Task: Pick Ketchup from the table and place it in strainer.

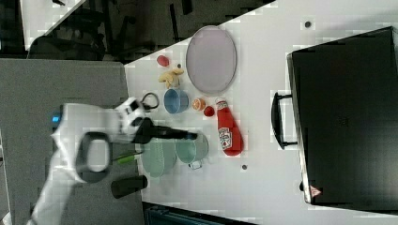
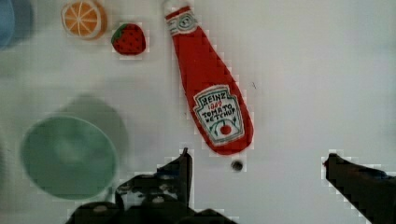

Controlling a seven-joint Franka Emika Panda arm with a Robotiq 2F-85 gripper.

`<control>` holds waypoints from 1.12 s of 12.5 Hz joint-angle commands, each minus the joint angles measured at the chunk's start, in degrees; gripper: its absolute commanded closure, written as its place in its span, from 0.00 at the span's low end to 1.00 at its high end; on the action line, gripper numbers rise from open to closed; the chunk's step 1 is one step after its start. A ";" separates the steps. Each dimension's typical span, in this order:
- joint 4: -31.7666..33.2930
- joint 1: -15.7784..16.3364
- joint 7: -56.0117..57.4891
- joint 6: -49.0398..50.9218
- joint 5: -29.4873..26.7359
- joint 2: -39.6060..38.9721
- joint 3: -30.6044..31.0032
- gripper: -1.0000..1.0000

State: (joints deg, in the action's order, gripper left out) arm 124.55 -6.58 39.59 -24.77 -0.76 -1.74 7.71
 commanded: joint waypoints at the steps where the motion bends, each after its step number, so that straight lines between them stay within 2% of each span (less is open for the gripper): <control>1: 3.97 -0.32 14.30 -9.89 -0.64 1.32 0.15 0.00; 6: 12.18 0.09 14.24 -23.86 -0.57 -3.11 0.92 0.00; 14: 12.09 0.15 14.06 -33.66 0.10 -16.65 0.57 0.00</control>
State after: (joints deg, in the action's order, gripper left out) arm 136.41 -6.62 51.17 -56.76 -0.81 -19.15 7.97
